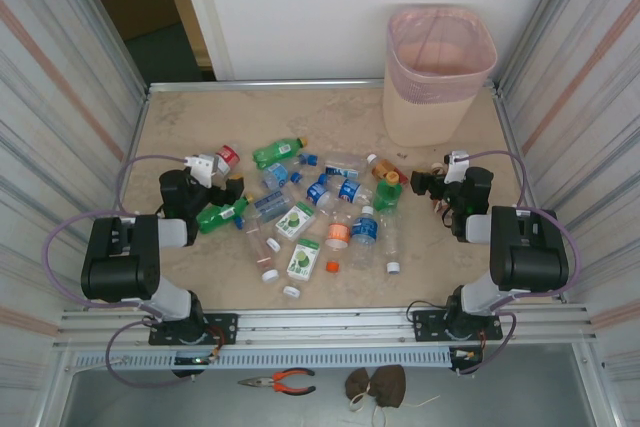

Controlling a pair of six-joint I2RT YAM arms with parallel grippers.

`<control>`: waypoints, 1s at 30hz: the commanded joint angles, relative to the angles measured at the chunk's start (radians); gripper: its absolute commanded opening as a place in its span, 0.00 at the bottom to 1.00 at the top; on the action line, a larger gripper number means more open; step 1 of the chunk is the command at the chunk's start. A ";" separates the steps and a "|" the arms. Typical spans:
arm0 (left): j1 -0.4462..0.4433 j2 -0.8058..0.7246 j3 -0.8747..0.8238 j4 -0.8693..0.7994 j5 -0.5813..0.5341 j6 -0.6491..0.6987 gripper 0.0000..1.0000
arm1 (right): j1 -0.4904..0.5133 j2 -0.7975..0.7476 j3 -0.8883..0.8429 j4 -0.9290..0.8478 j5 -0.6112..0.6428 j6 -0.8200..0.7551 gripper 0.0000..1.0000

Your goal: Put the plastic bottles in the bin

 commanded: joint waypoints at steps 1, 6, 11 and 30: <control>0.004 0.000 -0.007 0.031 0.027 0.010 0.99 | -0.003 -0.004 -0.011 0.023 -0.019 -0.020 0.99; 0.005 -0.015 -0.008 0.022 0.027 0.012 0.99 | 0.004 -0.042 0.014 -0.053 0.051 -0.002 0.99; -0.002 -0.050 -0.035 0.042 -0.038 -0.010 0.99 | 0.001 -0.100 0.042 -0.153 0.080 0.016 0.99; -0.049 -0.318 0.259 -0.686 -0.286 -0.269 0.99 | -0.011 -0.186 0.331 -0.937 0.272 0.114 0.98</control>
